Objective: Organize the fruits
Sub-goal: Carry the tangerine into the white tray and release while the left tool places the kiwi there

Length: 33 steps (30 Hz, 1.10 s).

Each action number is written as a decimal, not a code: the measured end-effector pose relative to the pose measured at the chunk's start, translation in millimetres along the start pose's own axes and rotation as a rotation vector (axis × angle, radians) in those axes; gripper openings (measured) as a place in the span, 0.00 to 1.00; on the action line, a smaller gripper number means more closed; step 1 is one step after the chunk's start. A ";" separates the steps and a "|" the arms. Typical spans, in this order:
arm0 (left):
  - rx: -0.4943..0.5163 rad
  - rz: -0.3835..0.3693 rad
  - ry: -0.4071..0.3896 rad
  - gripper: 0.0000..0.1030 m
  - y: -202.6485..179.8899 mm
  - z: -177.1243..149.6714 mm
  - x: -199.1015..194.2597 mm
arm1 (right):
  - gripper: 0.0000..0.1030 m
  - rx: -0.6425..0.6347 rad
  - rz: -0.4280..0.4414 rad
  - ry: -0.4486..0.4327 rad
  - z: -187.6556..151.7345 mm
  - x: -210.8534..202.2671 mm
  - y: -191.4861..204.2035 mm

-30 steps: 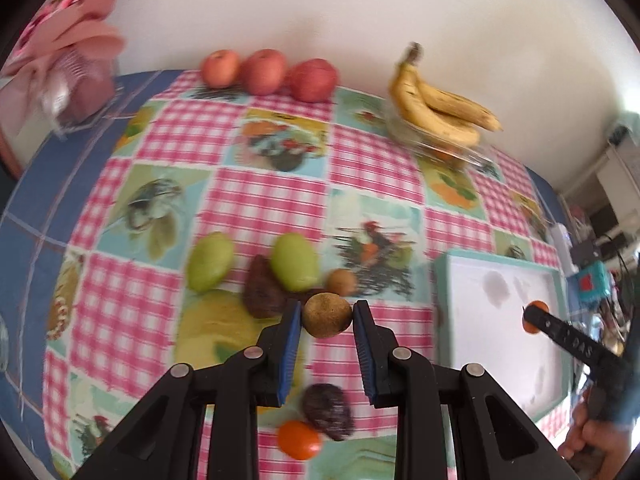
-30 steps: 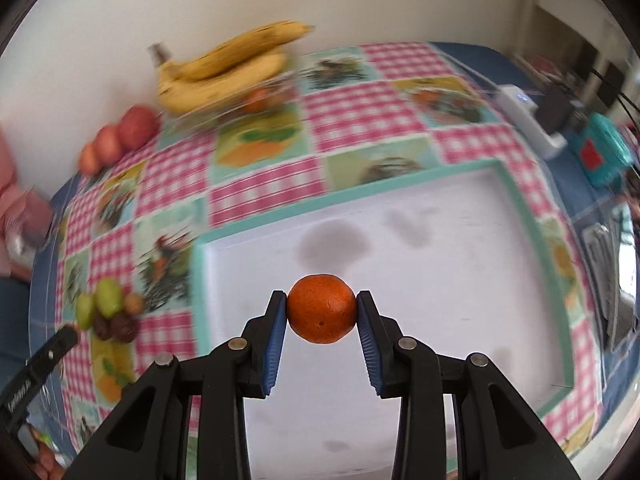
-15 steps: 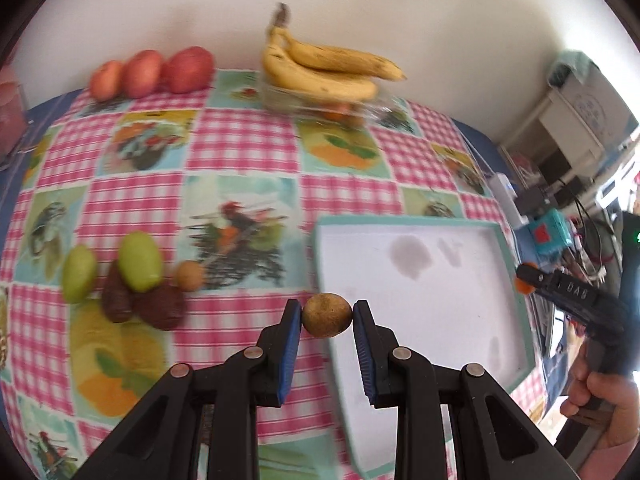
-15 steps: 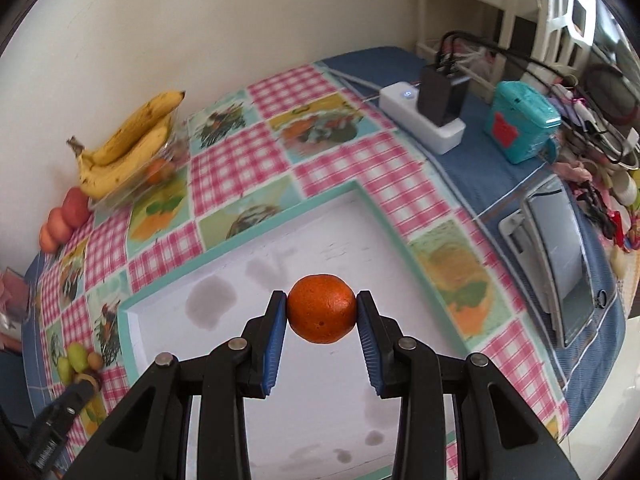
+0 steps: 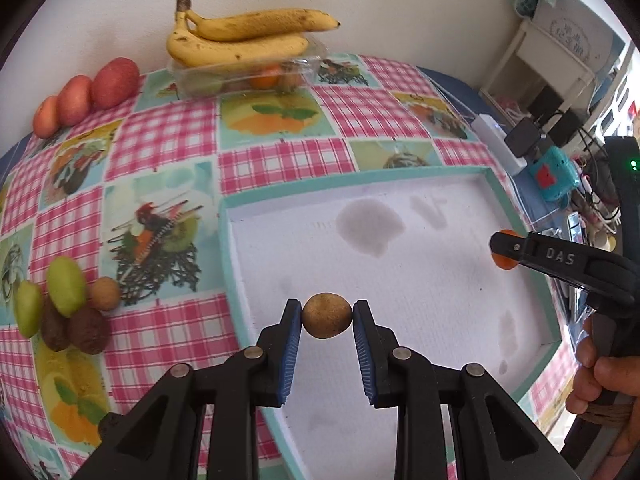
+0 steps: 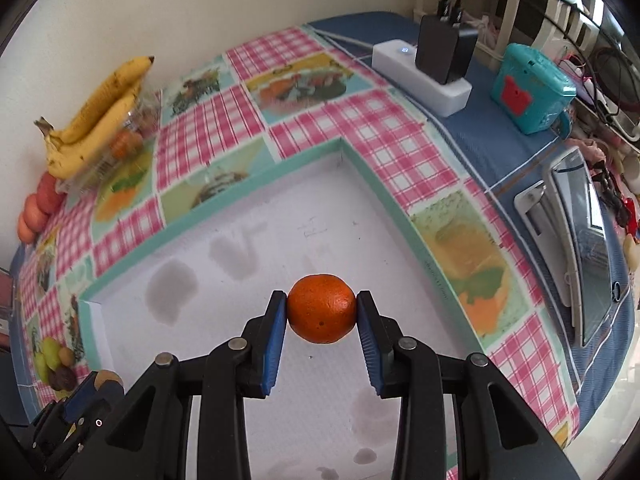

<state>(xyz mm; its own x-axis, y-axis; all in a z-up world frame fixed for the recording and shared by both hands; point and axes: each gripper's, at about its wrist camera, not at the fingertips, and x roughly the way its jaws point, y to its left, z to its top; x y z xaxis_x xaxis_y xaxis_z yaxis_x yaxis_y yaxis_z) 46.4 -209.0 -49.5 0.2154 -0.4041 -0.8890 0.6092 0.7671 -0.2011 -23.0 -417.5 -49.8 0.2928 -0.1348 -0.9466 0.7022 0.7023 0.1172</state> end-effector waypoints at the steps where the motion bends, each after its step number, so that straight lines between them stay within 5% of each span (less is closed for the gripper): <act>1: 0.003 0.005 0.004 0.27 -1.4 -0.8 2.6 | 0.36 -0.004 -0.006 0.003 -0.3 2.1 -0.2; 25: 0.014 0.063 0.043 0.28 -1.2 -4.9 26.5 | 0.36 -0.031 -0.047 0.010 -3.1 13.1 7.3; 33: 0.006 0.069 0.033 0.30 0.1 -2.1 19.0 | 0.52 -0.029 -0.072 -0.023 0.0 1.9 4.6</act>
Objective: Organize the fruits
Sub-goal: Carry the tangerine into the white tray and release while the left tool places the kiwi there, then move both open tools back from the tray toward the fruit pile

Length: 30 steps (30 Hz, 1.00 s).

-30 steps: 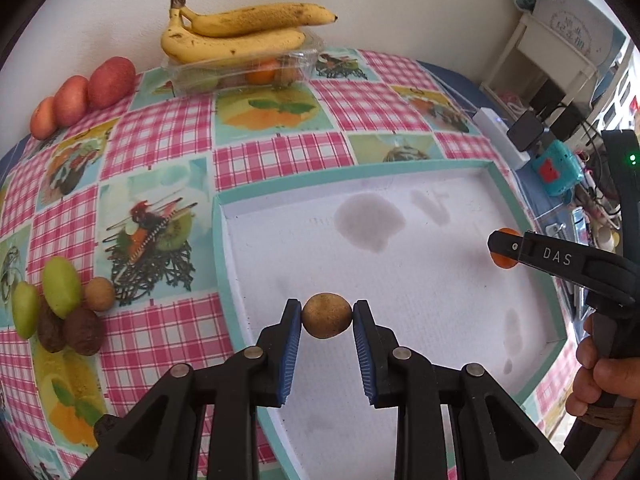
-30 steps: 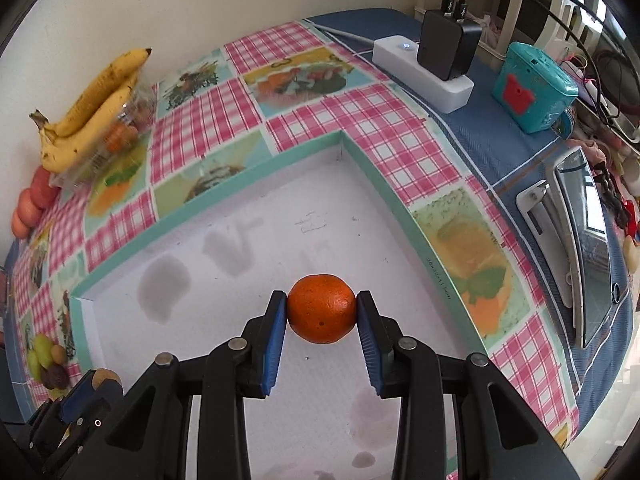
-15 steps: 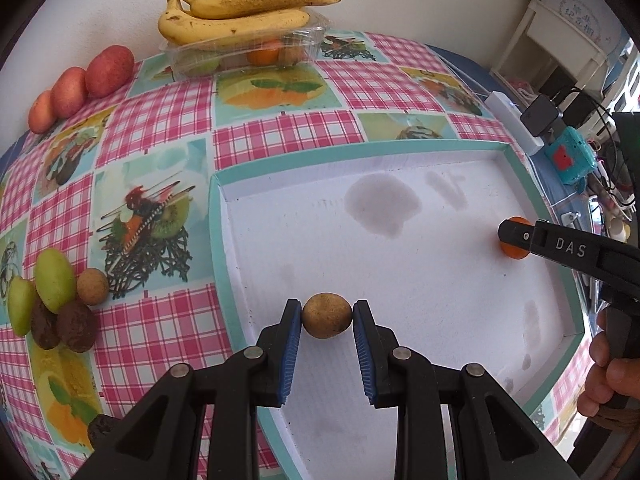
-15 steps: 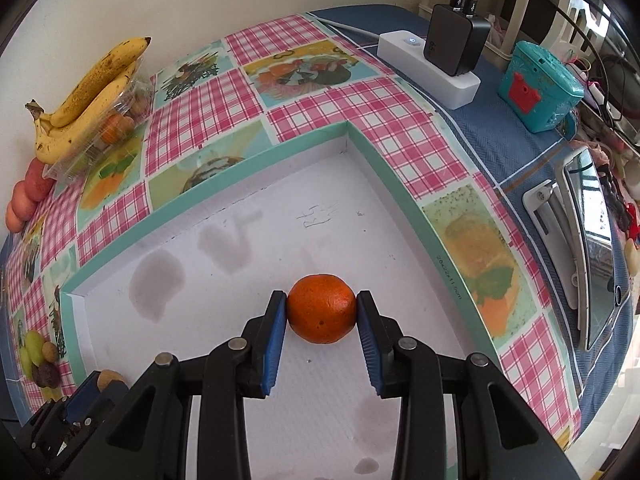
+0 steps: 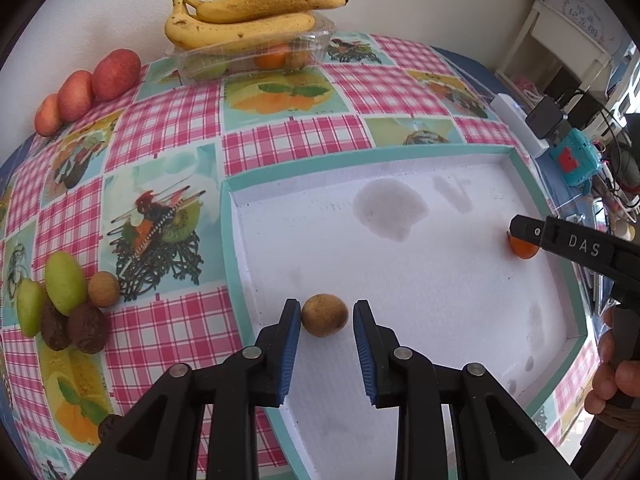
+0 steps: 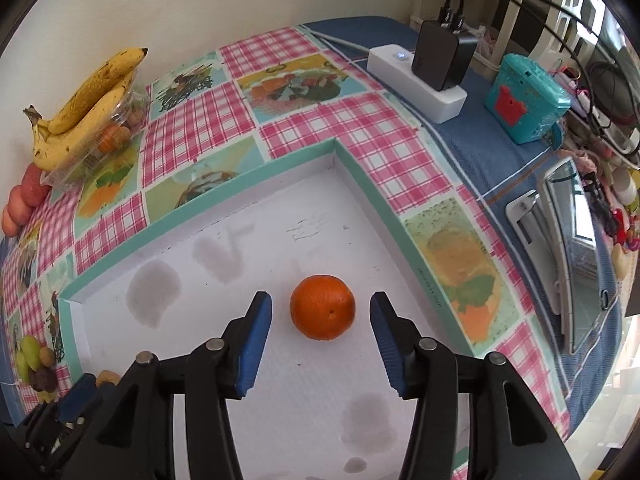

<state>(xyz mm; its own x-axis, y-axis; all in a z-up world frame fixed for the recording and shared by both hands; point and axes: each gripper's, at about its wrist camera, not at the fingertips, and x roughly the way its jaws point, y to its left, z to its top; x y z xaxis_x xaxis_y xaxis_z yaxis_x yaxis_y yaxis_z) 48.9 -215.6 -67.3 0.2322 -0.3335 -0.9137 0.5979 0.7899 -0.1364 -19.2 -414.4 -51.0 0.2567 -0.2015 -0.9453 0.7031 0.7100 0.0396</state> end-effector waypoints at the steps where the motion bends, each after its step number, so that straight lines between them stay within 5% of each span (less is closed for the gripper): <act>1: -0.001 -0.001 -0.003 0.31 0.6 0.3 -2.0 | 0.53 -0.001 -0.003 -0.002 0.3 -0.9 -0.1; 7: -0.014 0.019 -0.028 0.61 4.1 3.6 -14.1 | 0.68 -0.014 -0.007 -0.016 1.4 -7.0 0.7; 16: -0.107 0.136 -0.064 0.90 36.0 7.0 -29.3 | 0.79 -0.036 0.001 -0.015 -2.1 -9.3 7.3; 30: -0.291 0.314 -0.061 1.00 126.9 -9.9 -49.1 | 0.87 -0.108 0.042 -0.038 -13.8 -21.0 39.5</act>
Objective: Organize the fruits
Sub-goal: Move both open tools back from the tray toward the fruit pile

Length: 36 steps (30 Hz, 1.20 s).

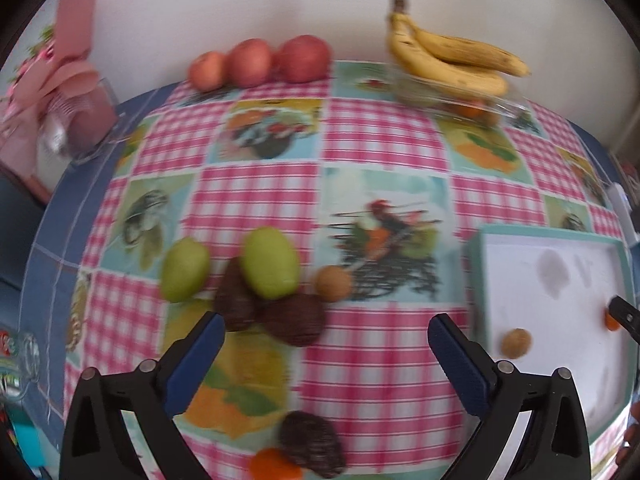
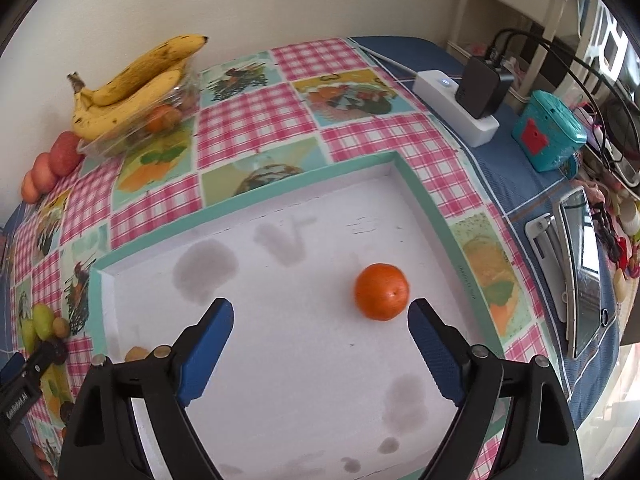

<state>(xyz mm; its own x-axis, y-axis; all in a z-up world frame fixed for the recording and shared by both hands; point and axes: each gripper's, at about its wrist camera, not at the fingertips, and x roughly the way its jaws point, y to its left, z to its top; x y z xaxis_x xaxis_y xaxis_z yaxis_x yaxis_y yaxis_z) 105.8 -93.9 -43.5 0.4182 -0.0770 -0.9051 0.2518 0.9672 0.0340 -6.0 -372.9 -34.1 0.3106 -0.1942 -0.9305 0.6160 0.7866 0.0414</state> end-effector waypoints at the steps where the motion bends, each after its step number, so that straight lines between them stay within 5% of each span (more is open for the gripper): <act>1: -0.011 0.008 0.001 1.00 6.0 0.0 -0.4 | 0.87 -0.008 0.007 -0.004 -1.2 -1.9 4.3; 22: -0.179 0.008 -0.015 1.00 81.4 -27.5 -26.5 | 0.88 -0.312 0.186 -0.032 -62.3 -40.9 133.4; 36: -0.387 0.040 0.030 1.00 145.2 -56.8 -20.9 | 0.88 -0.409 0.336 0.067 -100.6 -35.5 197.4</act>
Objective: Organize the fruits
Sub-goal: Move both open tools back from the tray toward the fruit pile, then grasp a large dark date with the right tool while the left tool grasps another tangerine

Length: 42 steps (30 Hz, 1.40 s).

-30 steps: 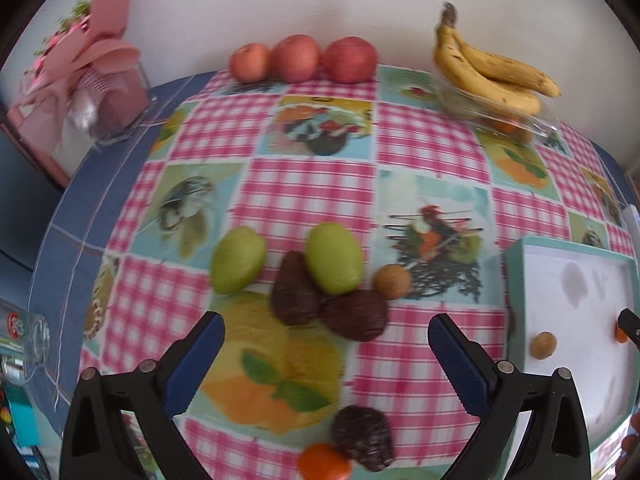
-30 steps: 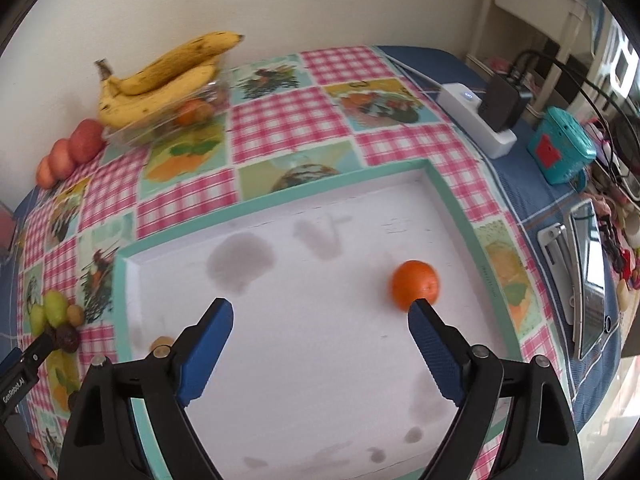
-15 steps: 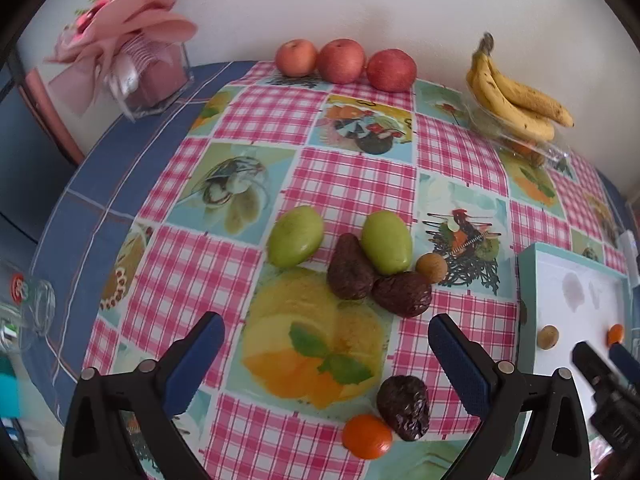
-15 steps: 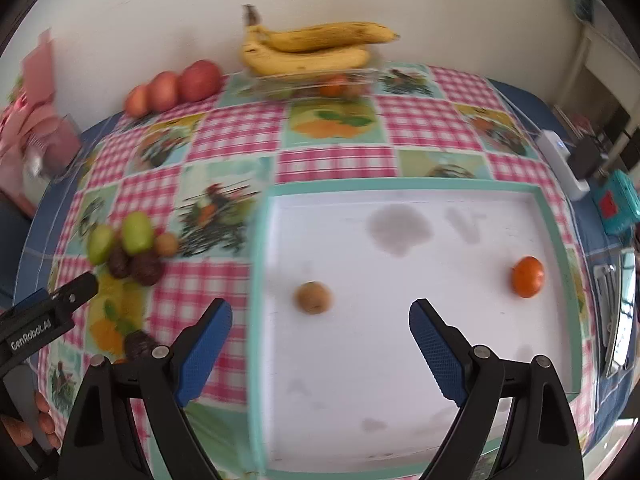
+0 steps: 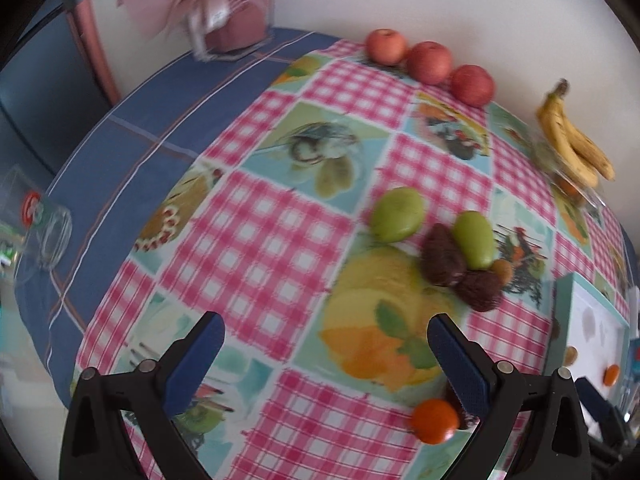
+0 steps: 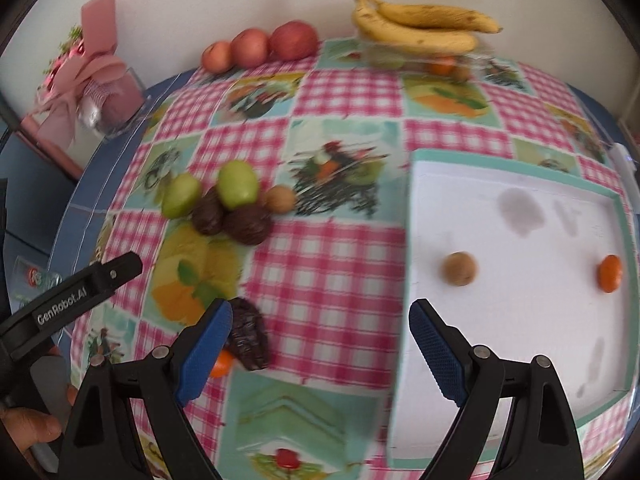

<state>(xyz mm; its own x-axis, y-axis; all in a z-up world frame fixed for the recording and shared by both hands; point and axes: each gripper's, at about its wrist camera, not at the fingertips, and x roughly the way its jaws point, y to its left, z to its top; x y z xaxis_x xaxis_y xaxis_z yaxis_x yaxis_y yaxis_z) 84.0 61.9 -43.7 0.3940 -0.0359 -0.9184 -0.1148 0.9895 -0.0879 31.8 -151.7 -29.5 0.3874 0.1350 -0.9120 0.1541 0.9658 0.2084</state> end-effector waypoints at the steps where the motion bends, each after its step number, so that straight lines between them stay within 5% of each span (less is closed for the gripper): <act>1: -0.012 0.005 0.005 1.00 3.9 -0.3 1.5 | 0.88 -0.007 0.009 0.010 -1.0 3.8 4.5; 17: -0.054 0.023 0.029 1.00 17.4 -0.4 12.9 | 0.87 -0.060 0.063 0.090 -6.4 38.3 40.1; 38: -0.030 0.014 0.027 1.00 14.6 1.3 15.1 | 0.42 0.023 0.157 0.117 -9.5 46.4 38.8; 42: -0.024 0.005 0.028 1.00 13.6 1.2 15.7 | 0.41 0.052 0.170 0.124 -10.0 46.3 32.0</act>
<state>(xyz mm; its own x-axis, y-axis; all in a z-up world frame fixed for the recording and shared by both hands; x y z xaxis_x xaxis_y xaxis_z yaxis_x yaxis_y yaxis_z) 89.7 75.0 -58.9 0.3678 -0.0351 -0.9292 -0.1385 0.9861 -0.0921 45.6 -112.4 -68.5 0.2977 0.3243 -0.8979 0.1438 0.9146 0.3780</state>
